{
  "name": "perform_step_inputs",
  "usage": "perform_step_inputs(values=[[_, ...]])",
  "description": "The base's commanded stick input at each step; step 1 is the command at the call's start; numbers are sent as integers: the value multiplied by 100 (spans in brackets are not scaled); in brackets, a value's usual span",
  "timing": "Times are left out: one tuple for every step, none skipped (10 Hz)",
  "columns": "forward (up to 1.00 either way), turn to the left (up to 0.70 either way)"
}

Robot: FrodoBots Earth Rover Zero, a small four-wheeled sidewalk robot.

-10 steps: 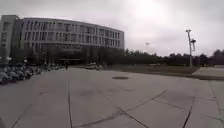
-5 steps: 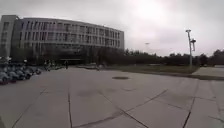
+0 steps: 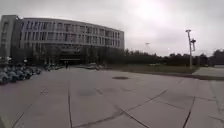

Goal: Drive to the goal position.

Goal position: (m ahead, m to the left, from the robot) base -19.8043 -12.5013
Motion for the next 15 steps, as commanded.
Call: perform_step_inputs(values=[[0,-69],[0,-69],[0,-69],[0,-69],[0,-69],[0,-69],[0,-69],[0,-69],[0,-69],[0,-69],[0,-69],[0,-69],[0,-69],[0,-69],[0,-69]])
